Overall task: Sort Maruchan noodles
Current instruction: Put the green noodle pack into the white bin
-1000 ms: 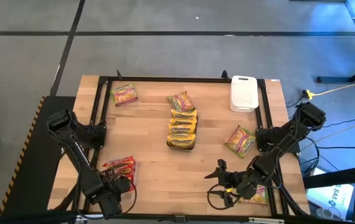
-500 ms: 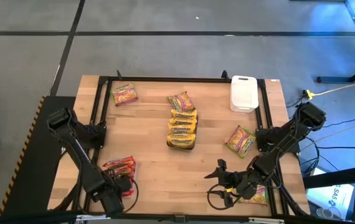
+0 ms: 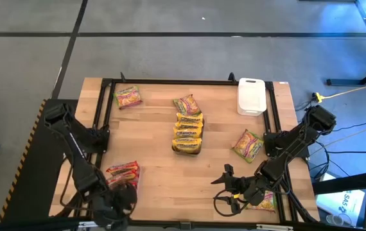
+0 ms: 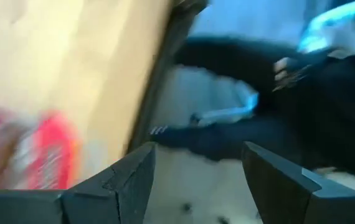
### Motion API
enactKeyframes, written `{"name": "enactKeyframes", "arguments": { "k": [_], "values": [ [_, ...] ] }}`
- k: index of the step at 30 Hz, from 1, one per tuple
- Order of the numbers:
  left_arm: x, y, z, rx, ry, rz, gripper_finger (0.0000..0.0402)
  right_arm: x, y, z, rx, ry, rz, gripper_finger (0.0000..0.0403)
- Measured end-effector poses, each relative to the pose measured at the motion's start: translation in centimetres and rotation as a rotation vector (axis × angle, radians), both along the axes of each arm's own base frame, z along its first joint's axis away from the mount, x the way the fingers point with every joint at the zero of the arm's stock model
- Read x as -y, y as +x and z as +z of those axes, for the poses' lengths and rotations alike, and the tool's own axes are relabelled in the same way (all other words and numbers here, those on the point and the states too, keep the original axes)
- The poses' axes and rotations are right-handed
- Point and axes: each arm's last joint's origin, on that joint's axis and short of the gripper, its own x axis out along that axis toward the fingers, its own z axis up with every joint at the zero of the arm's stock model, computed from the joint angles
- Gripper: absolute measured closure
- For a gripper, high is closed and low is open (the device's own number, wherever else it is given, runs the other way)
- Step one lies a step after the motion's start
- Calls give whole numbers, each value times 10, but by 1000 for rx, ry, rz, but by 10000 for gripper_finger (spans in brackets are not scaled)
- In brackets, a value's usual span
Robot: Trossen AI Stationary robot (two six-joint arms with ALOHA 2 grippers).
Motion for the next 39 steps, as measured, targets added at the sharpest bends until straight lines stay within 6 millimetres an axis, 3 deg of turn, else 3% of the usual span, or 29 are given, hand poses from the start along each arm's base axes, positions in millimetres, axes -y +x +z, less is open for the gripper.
{"name": "enactKeyframes", "arguments": {
  "k": [4,7,18,29,34,39],
  "values": [
    [17,0,2,164,-26,12,170,0,0,0,0,0,0,150],
    [23,-1,1,175,-50,4,170,0,0,0,3,-2,-7,150],
    [10,-25,-31,-235,136,28,170,0,0,0,2,3,-10,150],
    [3,-28,-37,-303,218,37,170,0,0,0,4,-4,-5,150],
    [-4,-24,-12,-259,134,51,170,0,0,0,5,-7,-2,150],
    [-11,-15,31,120,151,217,170,1,-2,4,8,-21,17,150]
  ]
}}
